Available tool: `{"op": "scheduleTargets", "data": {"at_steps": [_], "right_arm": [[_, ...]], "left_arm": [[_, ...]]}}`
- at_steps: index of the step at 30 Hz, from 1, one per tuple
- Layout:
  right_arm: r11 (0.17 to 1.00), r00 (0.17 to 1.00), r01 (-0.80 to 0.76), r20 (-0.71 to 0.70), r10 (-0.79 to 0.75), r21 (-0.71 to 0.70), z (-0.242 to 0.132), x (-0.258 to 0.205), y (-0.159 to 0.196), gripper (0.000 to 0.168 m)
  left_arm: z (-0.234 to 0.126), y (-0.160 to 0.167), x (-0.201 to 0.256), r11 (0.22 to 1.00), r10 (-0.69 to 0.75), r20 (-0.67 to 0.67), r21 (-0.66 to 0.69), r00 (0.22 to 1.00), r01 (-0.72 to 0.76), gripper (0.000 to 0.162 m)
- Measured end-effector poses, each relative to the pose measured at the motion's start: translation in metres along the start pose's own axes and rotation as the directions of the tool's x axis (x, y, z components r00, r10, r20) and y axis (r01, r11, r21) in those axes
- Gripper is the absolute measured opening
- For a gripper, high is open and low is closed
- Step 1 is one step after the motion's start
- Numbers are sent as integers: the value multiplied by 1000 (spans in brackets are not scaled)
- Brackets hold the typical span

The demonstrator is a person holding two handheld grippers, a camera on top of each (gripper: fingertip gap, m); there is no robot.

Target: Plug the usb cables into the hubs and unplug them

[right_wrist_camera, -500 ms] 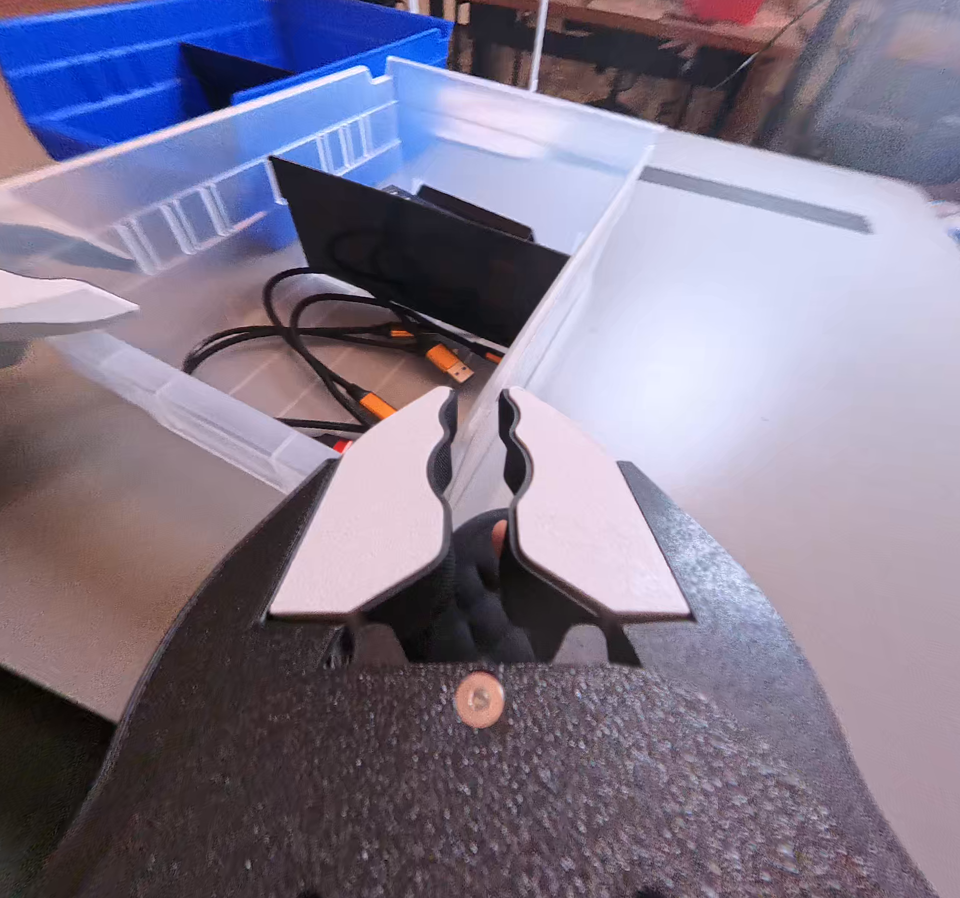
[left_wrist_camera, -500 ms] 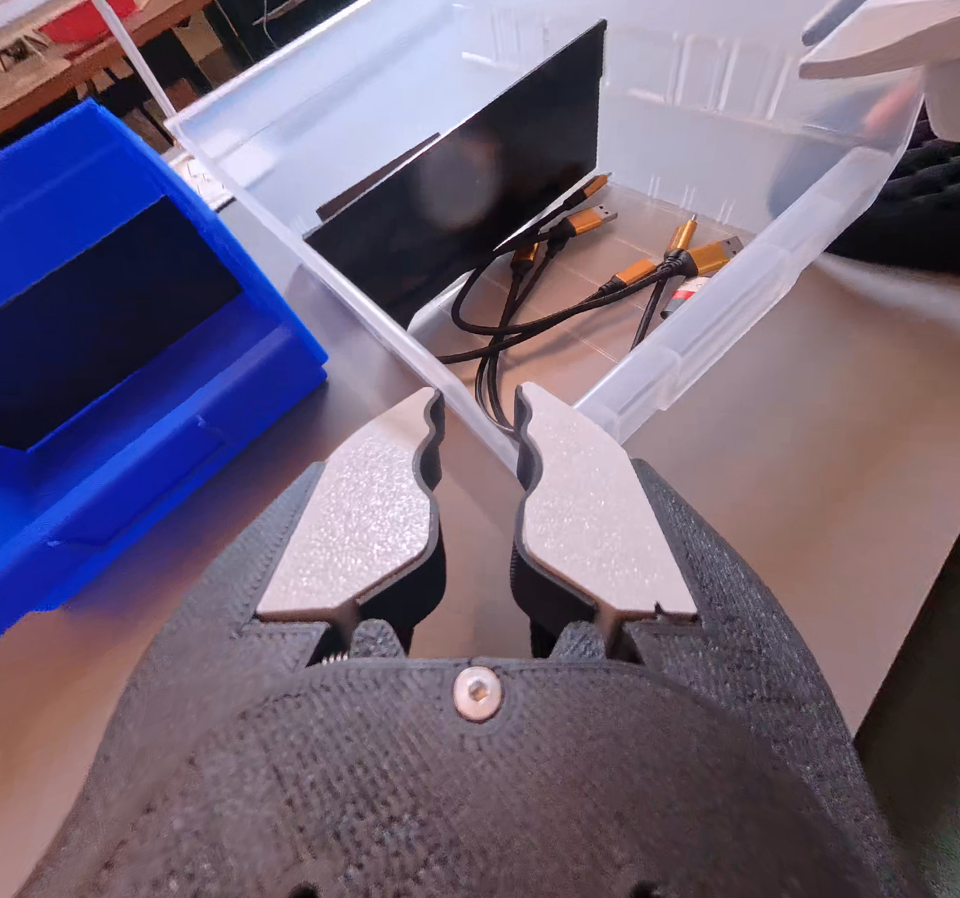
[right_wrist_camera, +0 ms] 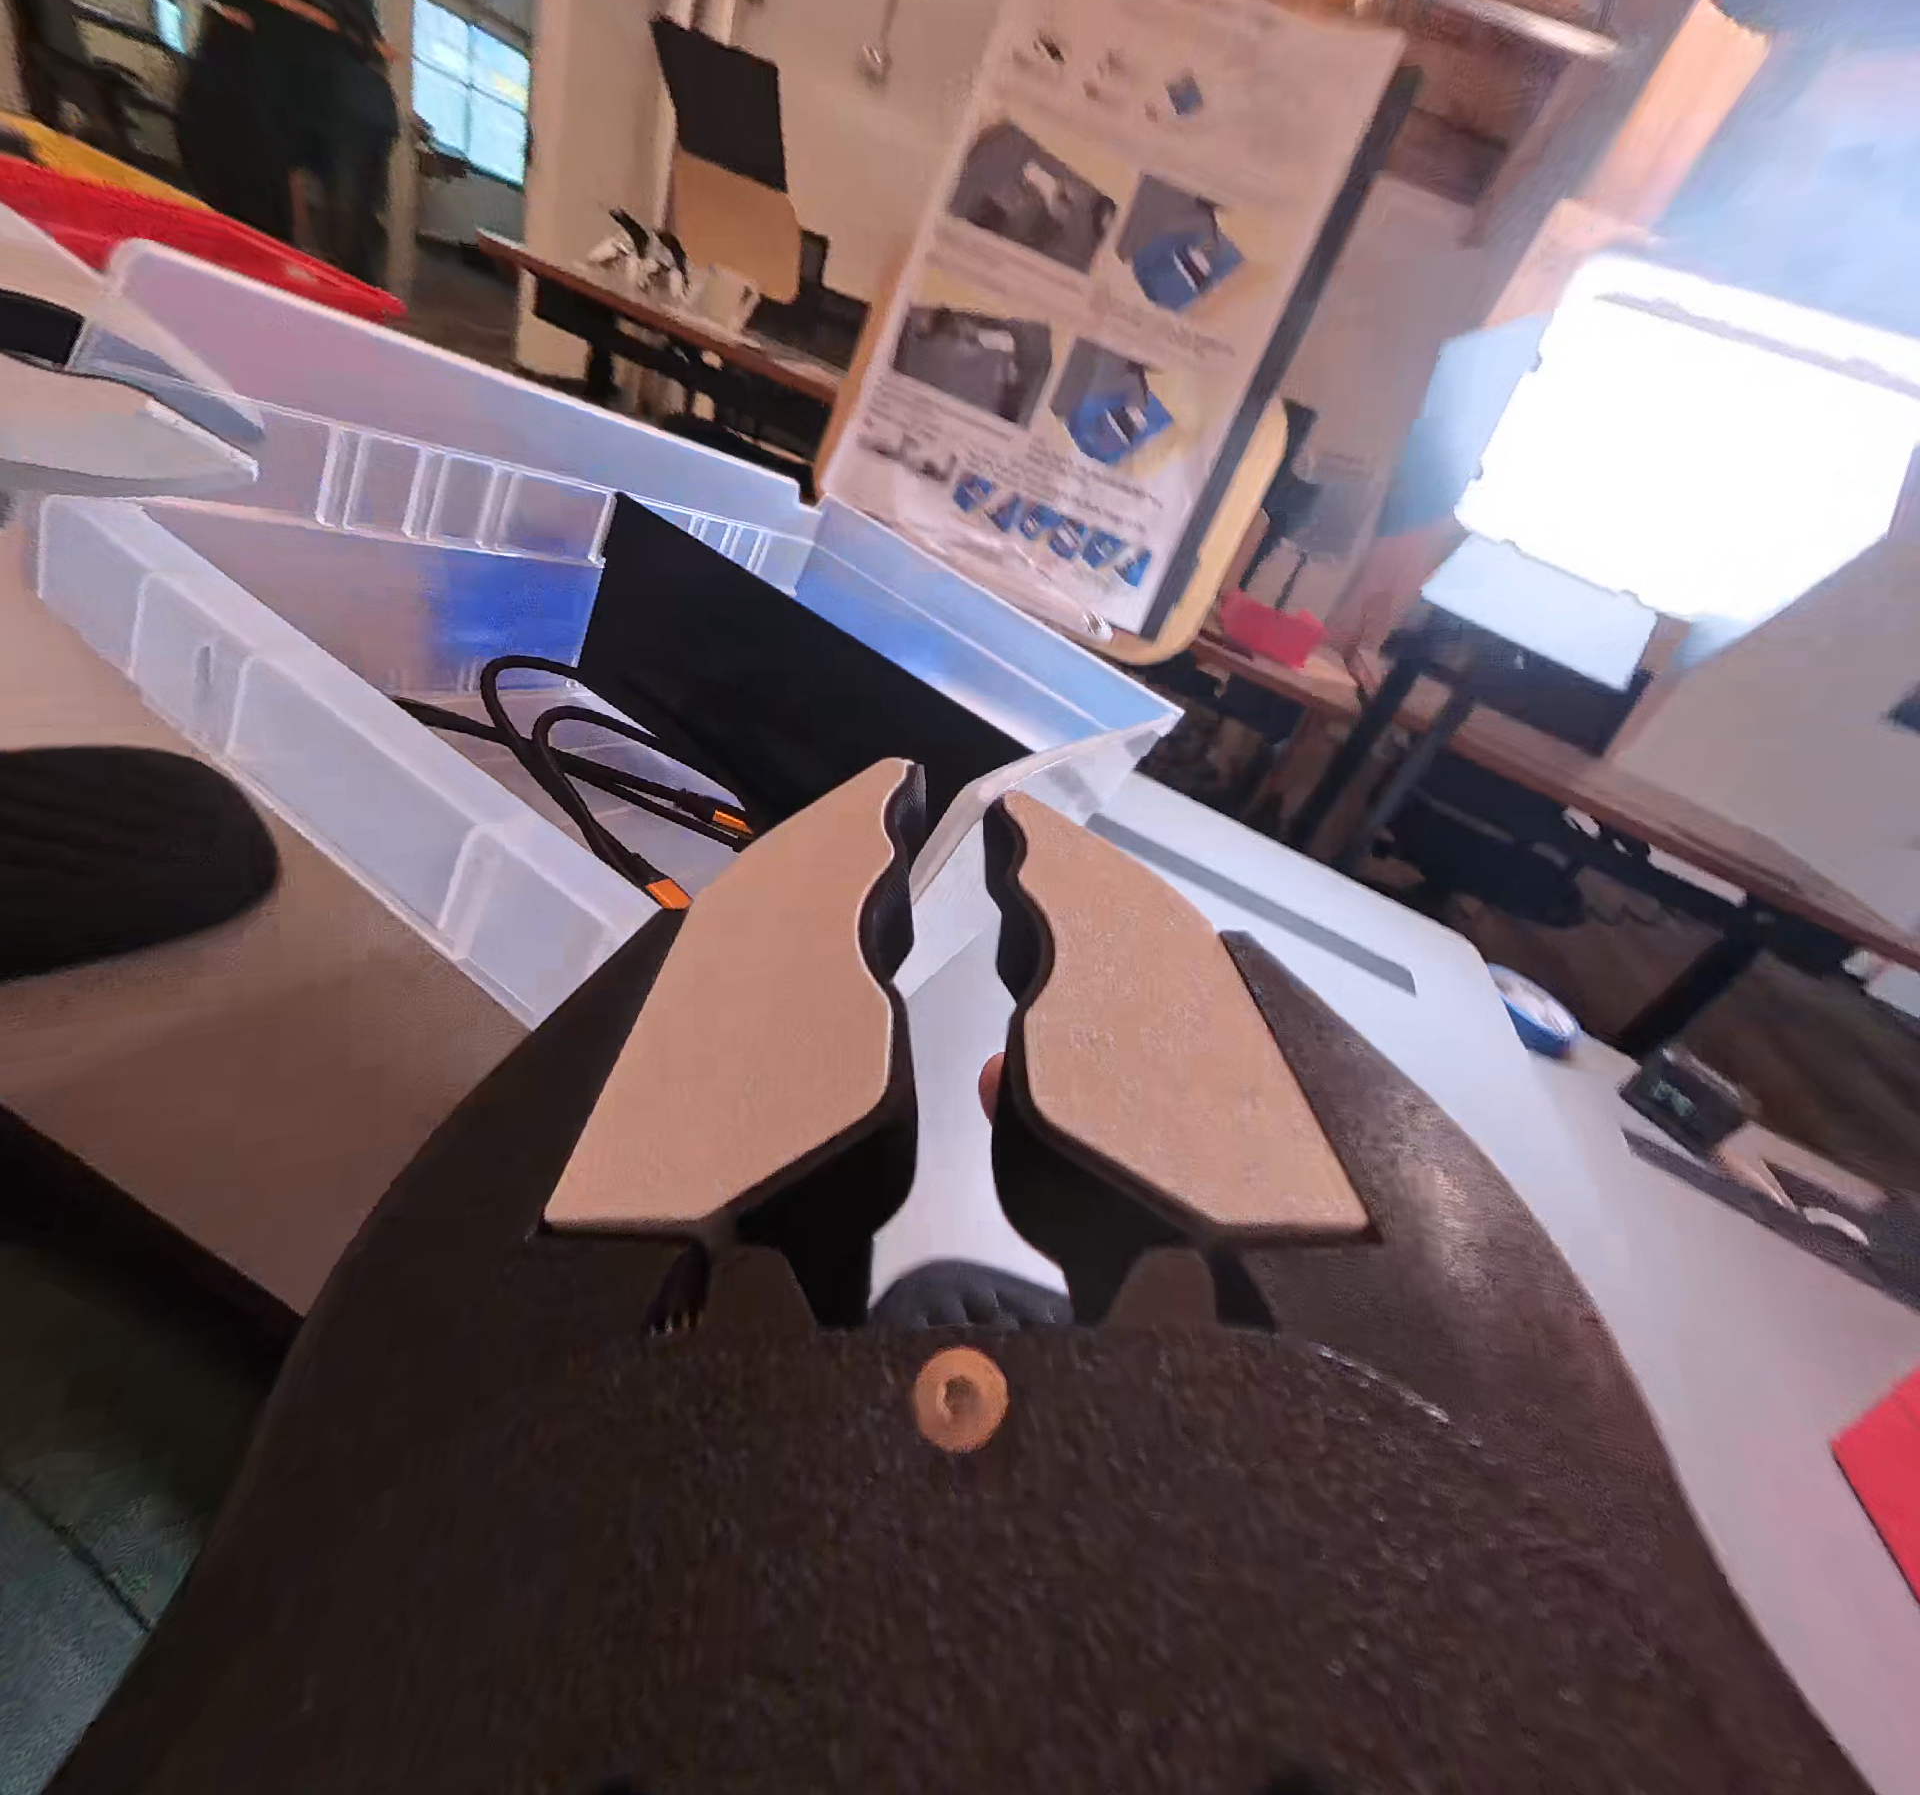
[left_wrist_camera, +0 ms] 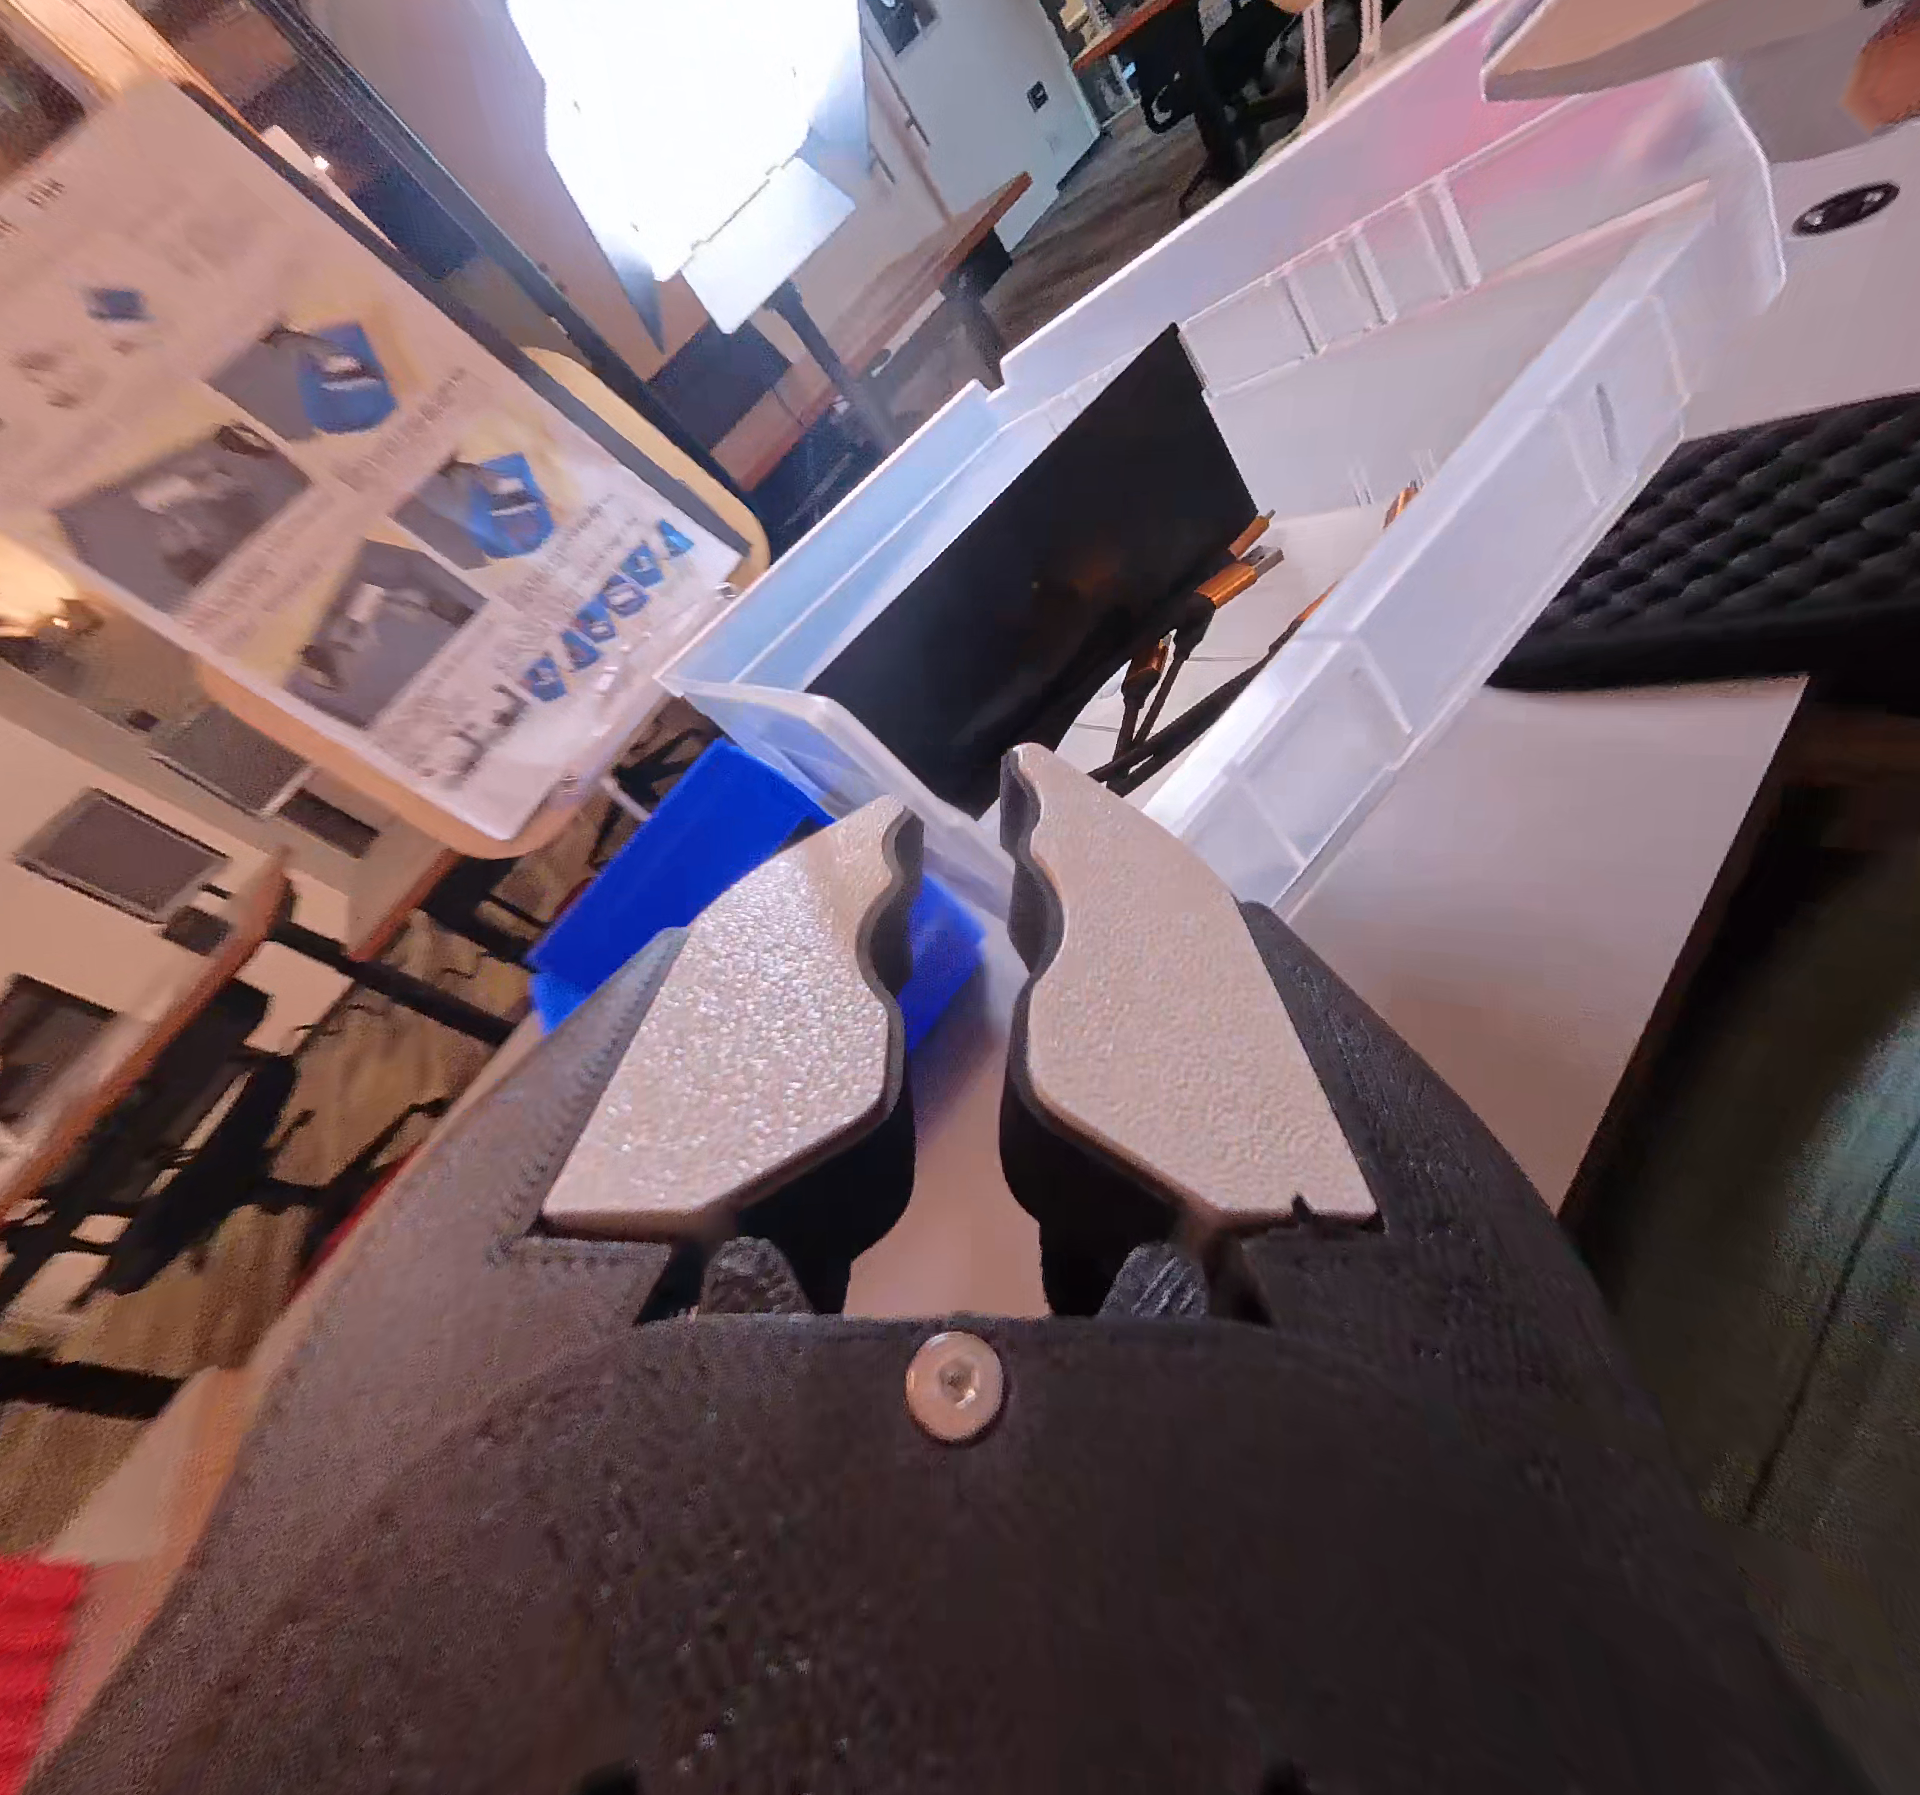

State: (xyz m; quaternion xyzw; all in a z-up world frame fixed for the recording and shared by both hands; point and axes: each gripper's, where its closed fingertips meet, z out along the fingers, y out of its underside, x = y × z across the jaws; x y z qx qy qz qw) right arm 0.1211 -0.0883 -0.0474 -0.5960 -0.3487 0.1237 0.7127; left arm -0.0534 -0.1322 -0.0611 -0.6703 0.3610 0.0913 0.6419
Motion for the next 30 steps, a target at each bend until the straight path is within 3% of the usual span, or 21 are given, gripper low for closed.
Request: {"op": "scheduleTargets", "data": {"at_steps": [6,14,20,23,25,27,29,30], "right_arm": [[991,968,-61,249,29,119,20,-76,-61,13],[986,849,-130,525,56,104,92,-196,-57,13],[980,770,-189,629,109,62,149,-257,-35,16],[981,687,-187,706,171,-56,181,-286,-16,20],[986,667,-156,730,148,-58,200,-300,-6,22],[987,619,-109,769,158,-115,214,-310,7,23],[981,580,-75,792,190,-180,221,-310,16,37],[979,570,-65,798,197,-195,222,-305,17,45]], "left_arm": [[-102,-1,-47,985,133,52,-121,990,-125,15],[-182,75,-92,930,114,175,-365,978,-43,11],[-202,152,-102,854,-12,190,-509,982,109,16],[-202,204,-111,762,-70,220,-618,973,195,18],[-198,233,-118,727,-142,255,-628,956,276,18],[-196,267,-112,642,-243,258,-680,935,355,18],[-200,304,-98,516,-269,221,-789,938,334,21],[-200,312,-99,510,-255,225,-795,940,329,25]]}}
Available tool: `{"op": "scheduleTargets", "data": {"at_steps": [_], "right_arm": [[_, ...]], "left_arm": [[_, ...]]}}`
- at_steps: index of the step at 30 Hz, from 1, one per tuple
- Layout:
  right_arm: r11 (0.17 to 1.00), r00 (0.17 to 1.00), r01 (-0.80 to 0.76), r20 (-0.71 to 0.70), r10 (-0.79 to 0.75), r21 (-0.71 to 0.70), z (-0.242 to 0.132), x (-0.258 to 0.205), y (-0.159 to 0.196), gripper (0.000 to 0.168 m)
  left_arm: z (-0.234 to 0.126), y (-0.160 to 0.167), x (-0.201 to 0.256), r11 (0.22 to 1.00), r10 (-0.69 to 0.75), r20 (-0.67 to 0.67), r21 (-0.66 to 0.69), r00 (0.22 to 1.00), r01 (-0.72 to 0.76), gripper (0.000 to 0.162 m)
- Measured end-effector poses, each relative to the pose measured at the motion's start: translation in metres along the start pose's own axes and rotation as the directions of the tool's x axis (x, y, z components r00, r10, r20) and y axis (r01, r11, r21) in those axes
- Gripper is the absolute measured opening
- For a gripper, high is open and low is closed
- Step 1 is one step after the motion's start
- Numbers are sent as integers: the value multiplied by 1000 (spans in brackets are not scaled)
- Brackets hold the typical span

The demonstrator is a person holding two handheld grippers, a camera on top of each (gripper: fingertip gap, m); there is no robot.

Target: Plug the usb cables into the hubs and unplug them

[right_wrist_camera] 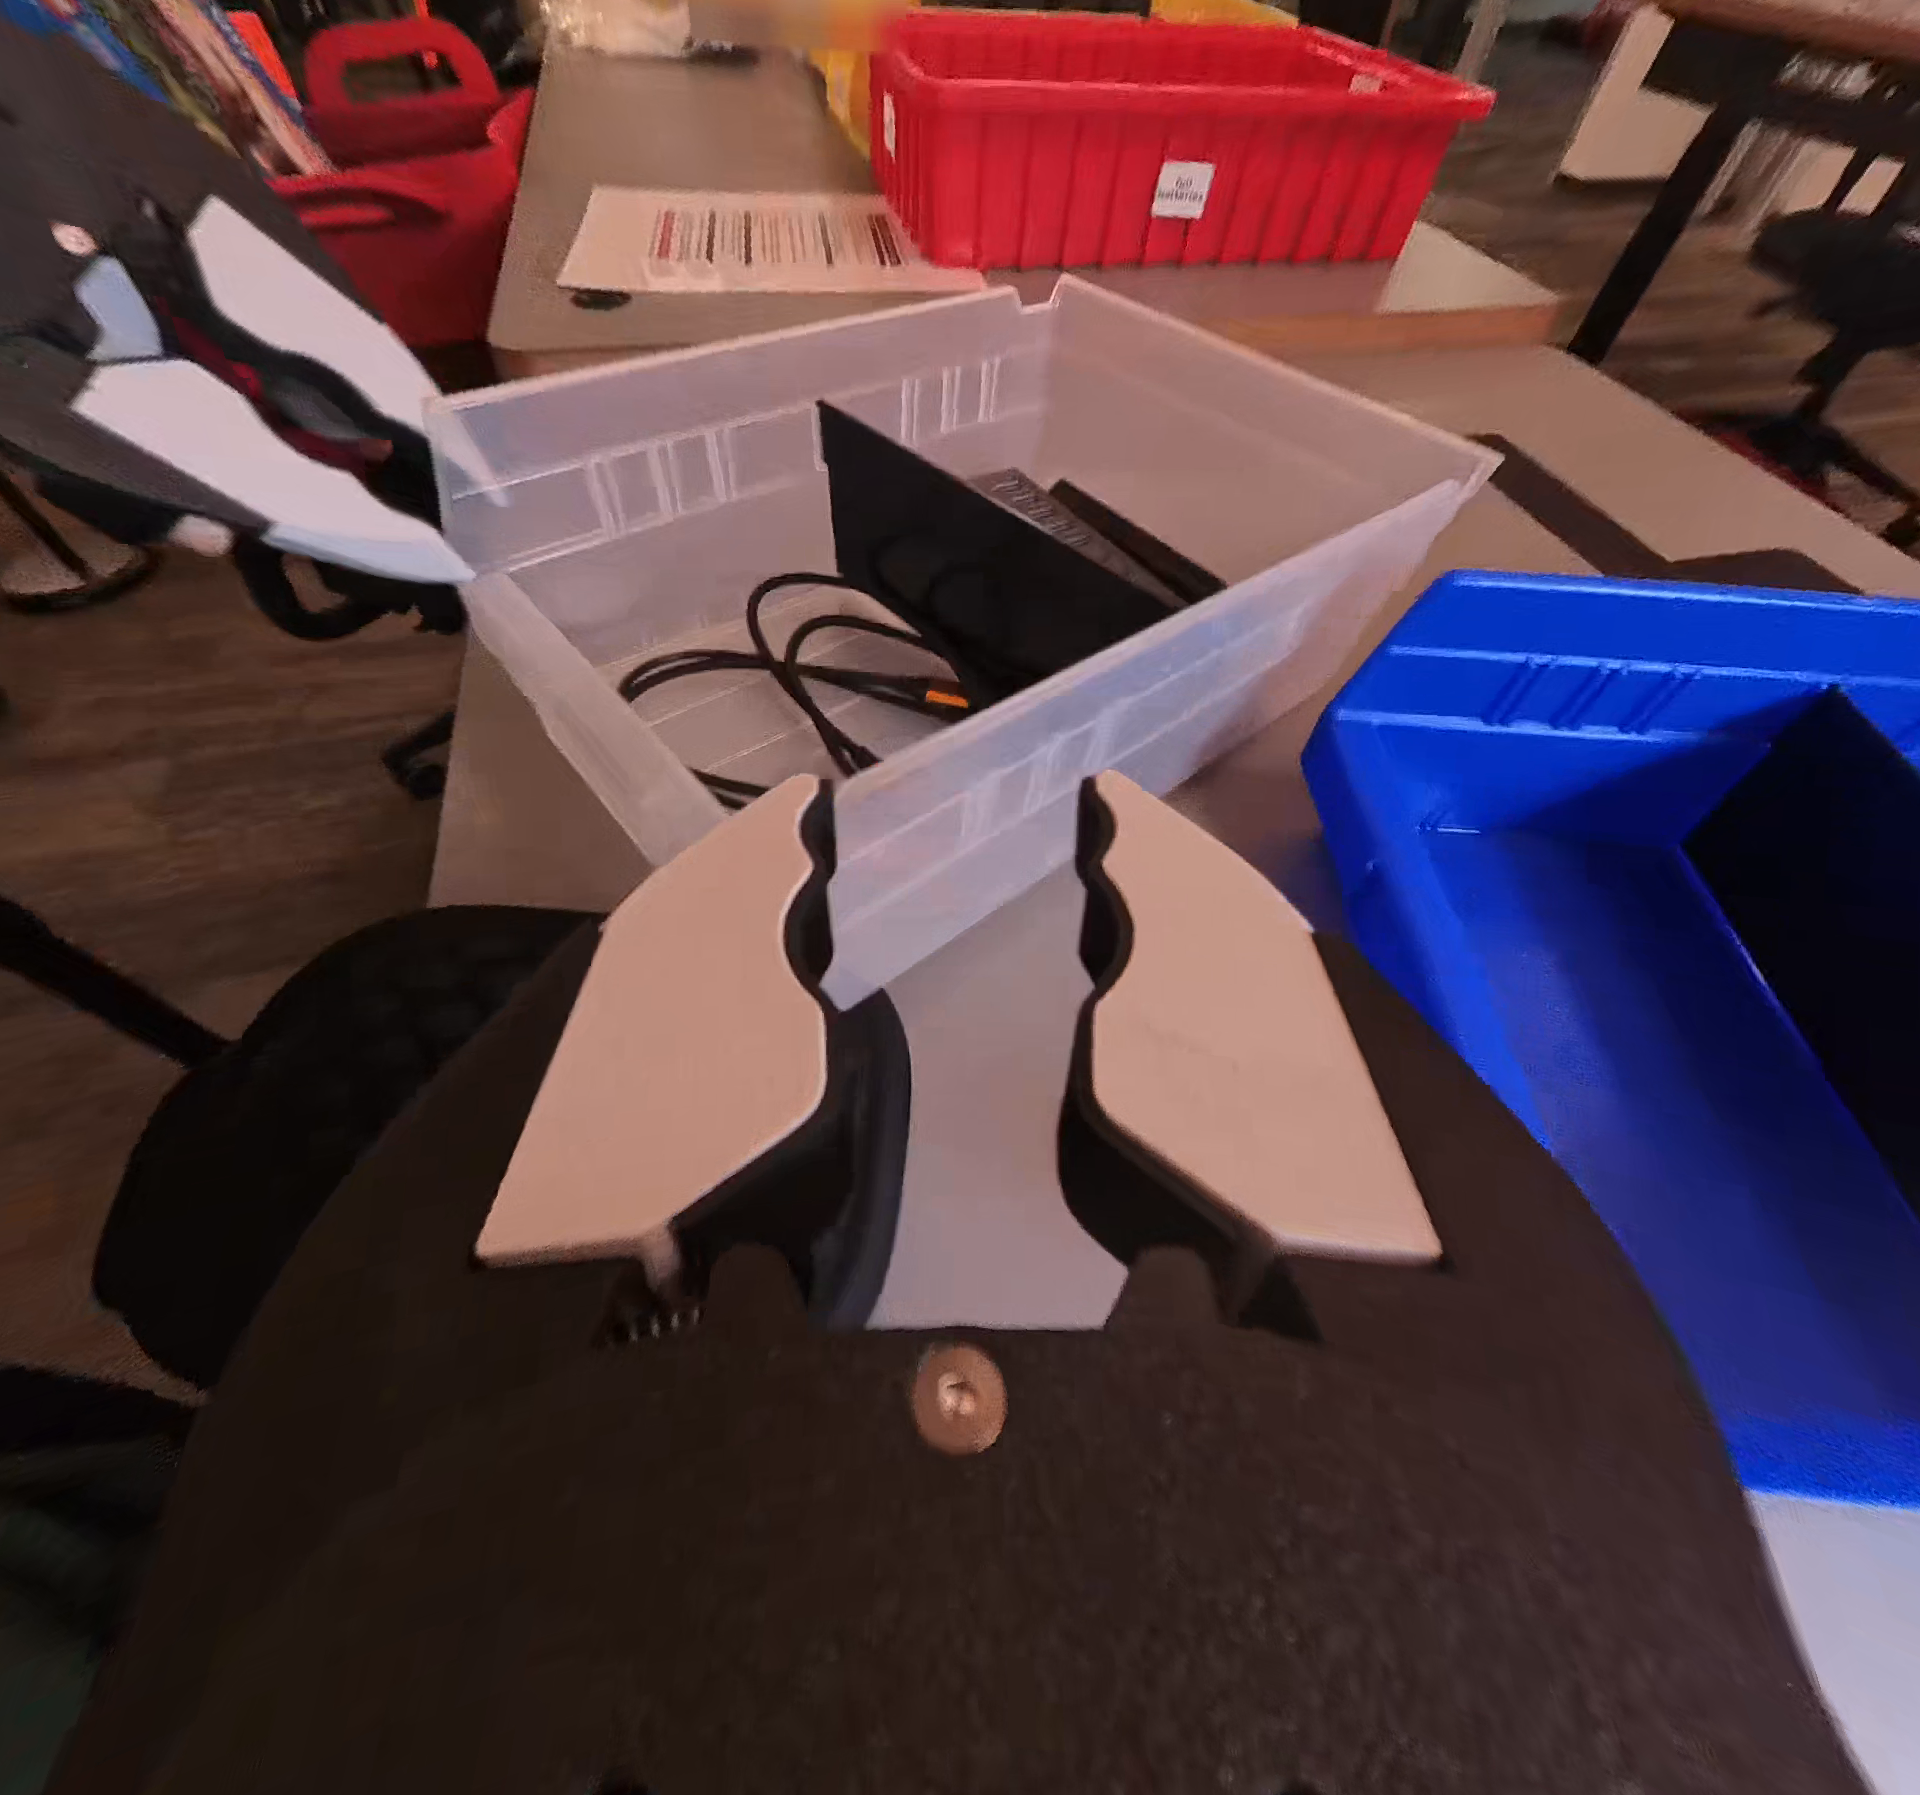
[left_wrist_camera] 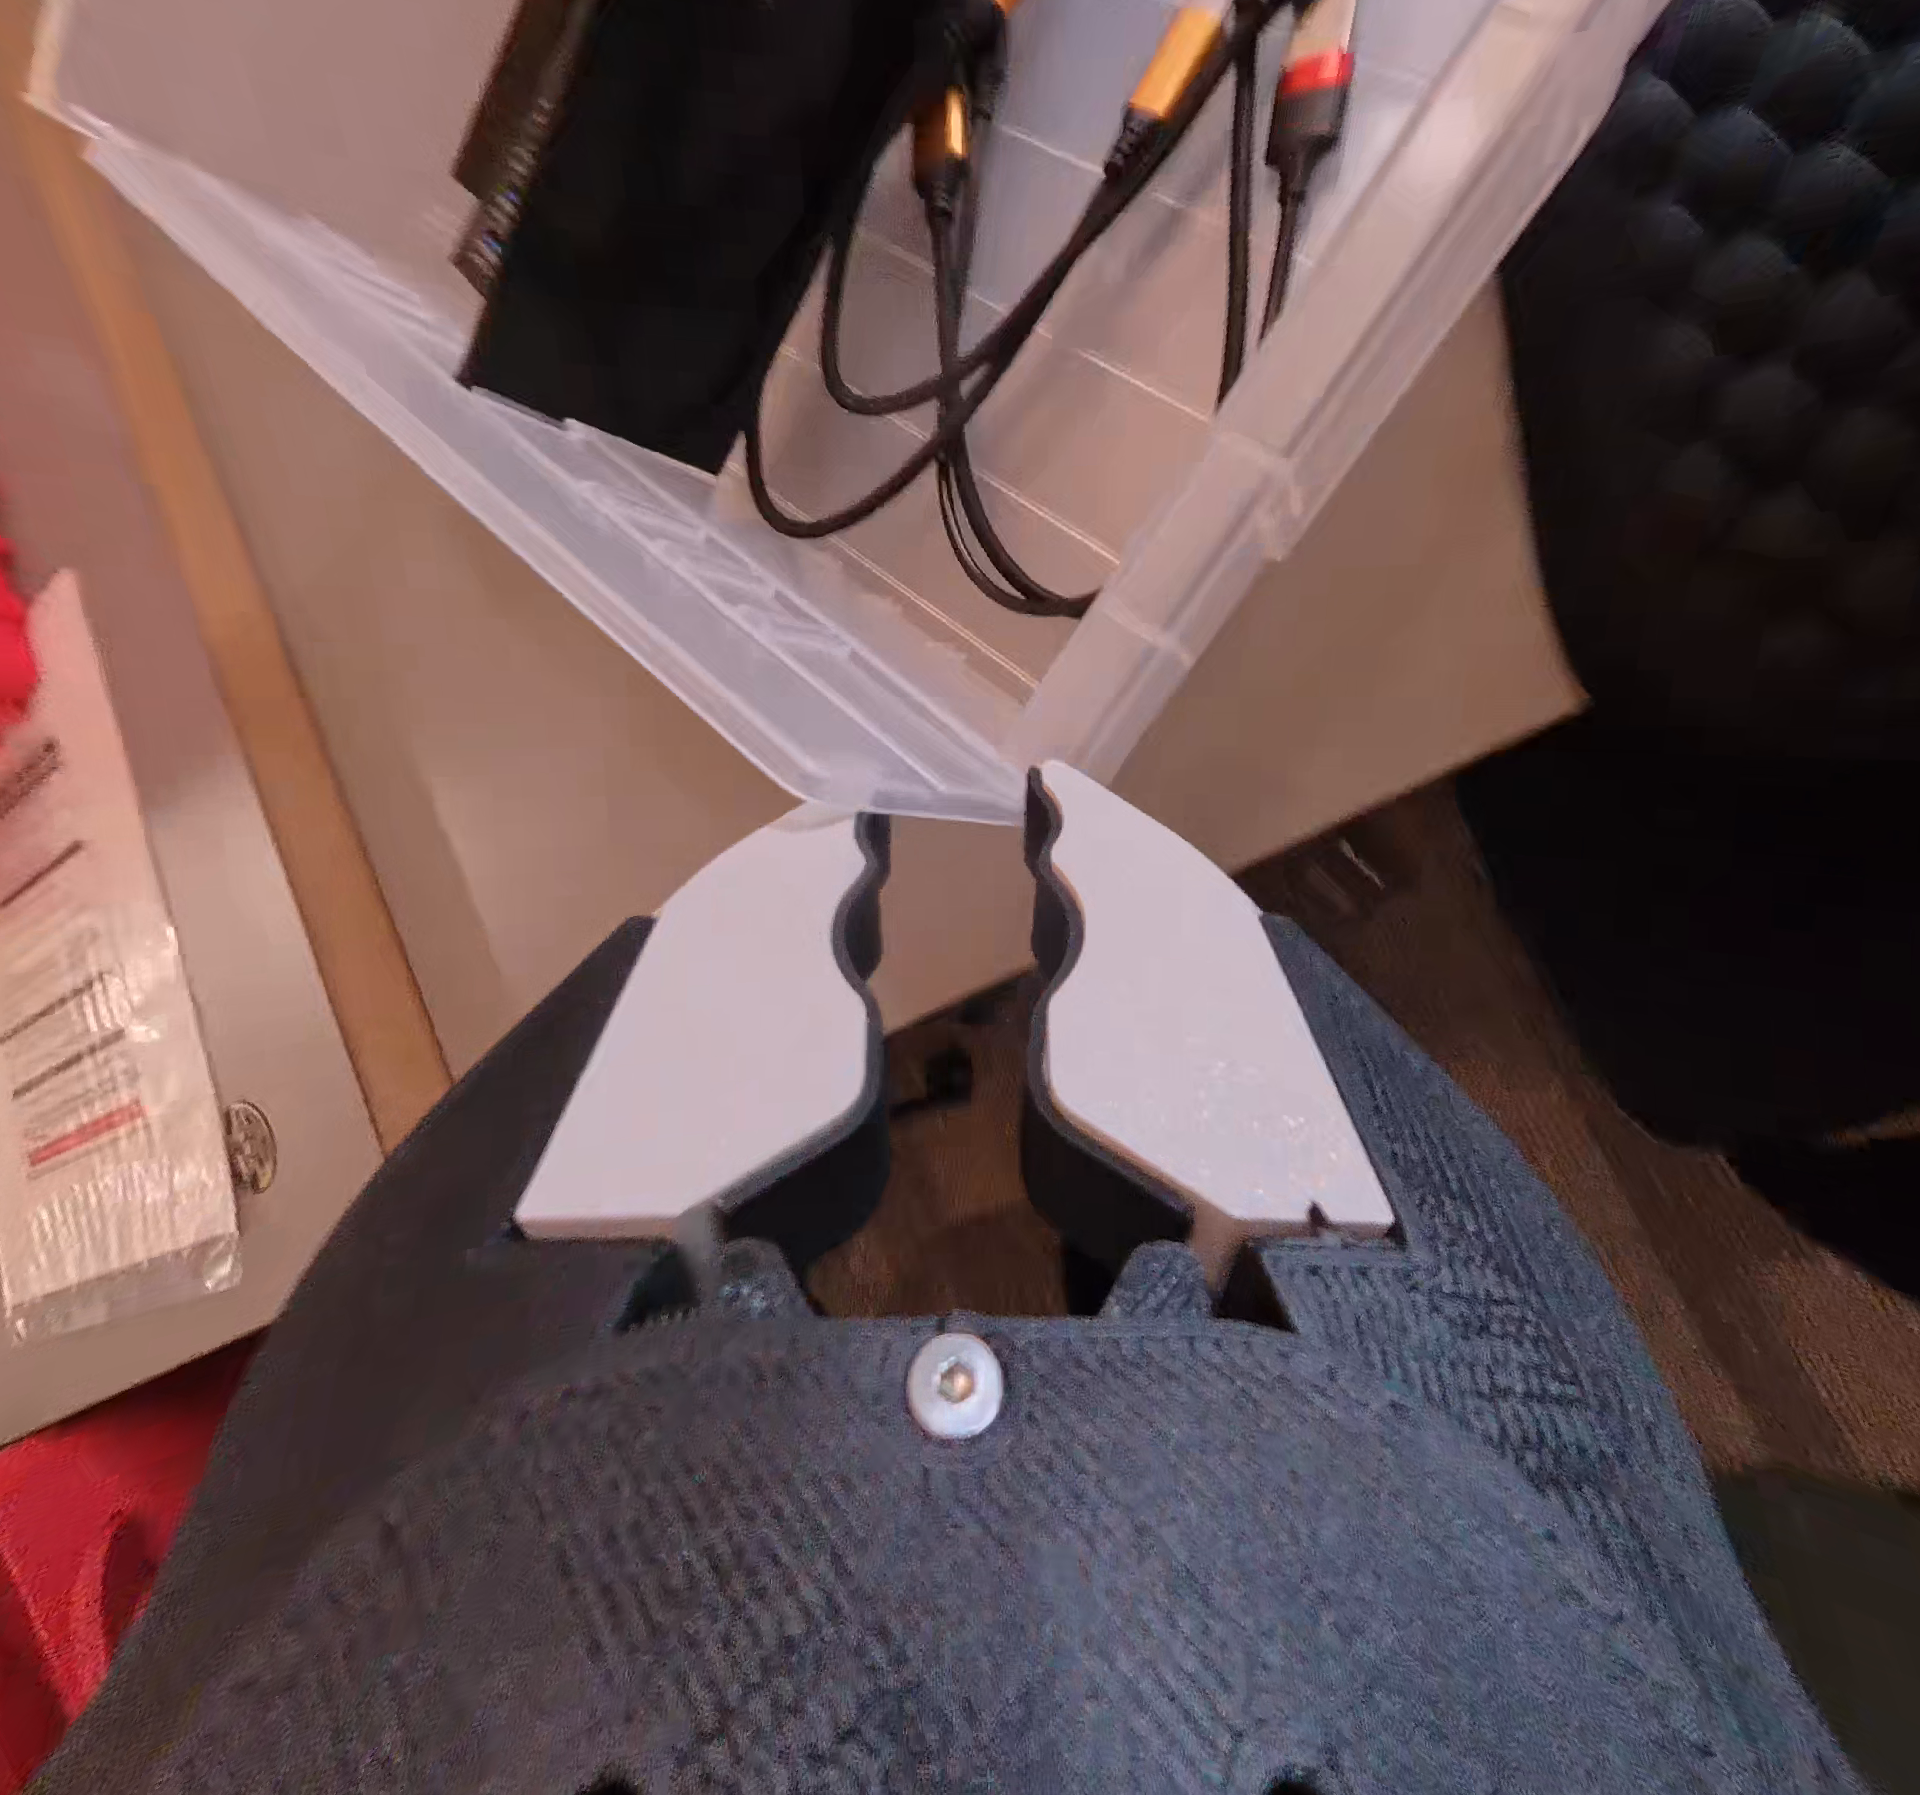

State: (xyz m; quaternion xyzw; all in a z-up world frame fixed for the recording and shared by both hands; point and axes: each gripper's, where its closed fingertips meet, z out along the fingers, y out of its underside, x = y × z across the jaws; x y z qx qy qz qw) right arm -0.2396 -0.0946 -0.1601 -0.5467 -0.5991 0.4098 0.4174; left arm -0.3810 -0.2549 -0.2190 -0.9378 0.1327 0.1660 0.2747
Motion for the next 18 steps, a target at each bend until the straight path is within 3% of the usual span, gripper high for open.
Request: {"op": "scheduleTargets", "data": {"at_steps": [1,5,8,11,14,16,18], "right_arm": [[1000,1000,0,12,0,-12,-5,3,1,48],[996,1000,-19,-24,17,-89,-18,28,1,49],[955,994,-23,-106,-9,-297,4,54,19,55],[892,983,-90,-186,6,-444,34,82,44,62],[790,943,-77,-301,-140,-608,37,124,80,61],[711,939,-67,-286,-192,-700,27,135,108,43],[676,932,22,-230,-281,-737,7,135,116,35]], "left_arm": [[-2,-7,-6,998,-16,21,63,1000,14,38],[-47,-38,-18,946,-36,53,323,998,17,46],[-53,-71,17,907,117,-23,411,993,-97,45],[-8,-90,59,922,292,-111,295,950,-249,50],[49,-83,63,928,372,-114,61,921,-368,54],[73,-75,65,909,406,-160,-32,900,-416,53],[86,-73,64,897,420,-183,-63,889,-437,45]]}}
